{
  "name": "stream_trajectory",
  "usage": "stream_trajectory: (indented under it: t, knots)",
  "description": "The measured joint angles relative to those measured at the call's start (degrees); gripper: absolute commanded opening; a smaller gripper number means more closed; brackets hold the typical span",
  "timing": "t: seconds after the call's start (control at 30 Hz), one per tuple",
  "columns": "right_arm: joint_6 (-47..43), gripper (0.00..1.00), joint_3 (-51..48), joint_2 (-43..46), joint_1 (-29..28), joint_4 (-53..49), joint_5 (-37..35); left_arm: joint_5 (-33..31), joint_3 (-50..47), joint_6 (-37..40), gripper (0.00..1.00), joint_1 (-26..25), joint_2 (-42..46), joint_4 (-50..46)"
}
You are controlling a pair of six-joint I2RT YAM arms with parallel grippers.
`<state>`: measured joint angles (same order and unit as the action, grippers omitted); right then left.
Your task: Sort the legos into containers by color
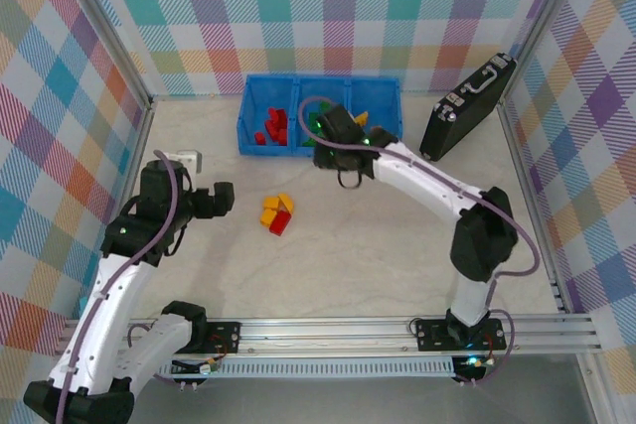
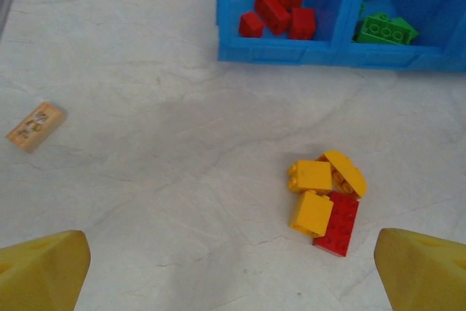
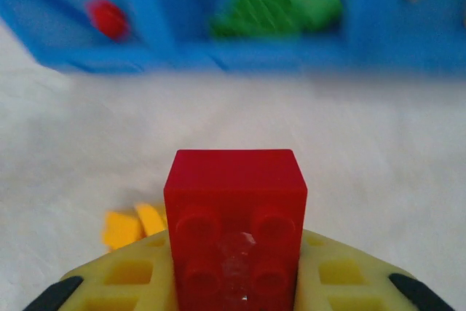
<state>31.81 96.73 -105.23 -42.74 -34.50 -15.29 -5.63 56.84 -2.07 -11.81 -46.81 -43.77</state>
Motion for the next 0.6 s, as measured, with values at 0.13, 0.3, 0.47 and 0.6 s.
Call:
stream_trajectory:
  t: [0.13,0.3,0.47,0.6]
  knots:
    - [-16.2,0.29,15.45,-10.23,0.0,5.07,0.76,-0.48,0.0,0.15,1.0,1.05,1.18,-1.33]
    - [-32.61,0.29,32.61,-24.72,0.0,9.84,2.75,-1.42,0.52,0.5,1.0,1.53,1.05,-3.45]
    - [-45.07,0.32,49.05,-39.28,0.0,11.89,3.82,-2.25,4.33,1.57,1.0,1.64,0.72,-5.77]
    - [-52.68,0.45,50.29,-43.93,0.0,12.74,3.8,-2.8,6.27,1.95,1.0,1.64,0.96,-6.23]
